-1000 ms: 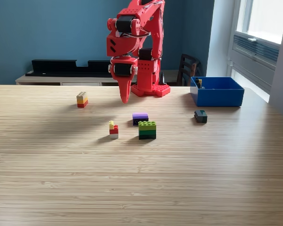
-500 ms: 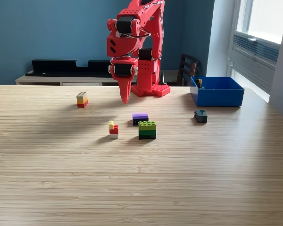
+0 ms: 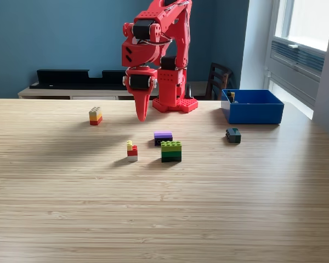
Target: Grasp a lego block and put it in the bin.
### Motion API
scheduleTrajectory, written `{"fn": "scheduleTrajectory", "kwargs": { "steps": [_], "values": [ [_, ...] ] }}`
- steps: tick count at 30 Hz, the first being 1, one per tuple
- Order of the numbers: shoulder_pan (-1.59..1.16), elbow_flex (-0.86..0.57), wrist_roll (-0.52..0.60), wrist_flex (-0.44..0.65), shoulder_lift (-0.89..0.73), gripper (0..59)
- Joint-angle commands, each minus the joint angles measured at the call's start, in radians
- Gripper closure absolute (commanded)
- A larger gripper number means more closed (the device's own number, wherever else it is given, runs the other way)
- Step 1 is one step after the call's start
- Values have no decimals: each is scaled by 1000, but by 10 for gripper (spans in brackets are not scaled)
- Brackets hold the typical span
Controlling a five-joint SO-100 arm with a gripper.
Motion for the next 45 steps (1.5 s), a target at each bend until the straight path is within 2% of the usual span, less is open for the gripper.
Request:
{"fn": "scheduleTrajectory", "kwargs": {
  "steps": [1, 13, 19, 23, 30, 37, 45],
  "values": [
    [-46, -25, 20, -29, 43, 584],
    [-268, -333, 110, 28, 34, 570],
    [-316, -416, 107, 51, 32, 407],
    [-325, -391, 75, 48, 28, 362],
    [-311, -388, 18, 41, -140, 351],
    [-296, -489, 28, 41, -319, 351],
    [-298, -629, 40, 46, -431, 351]
  ]
}}
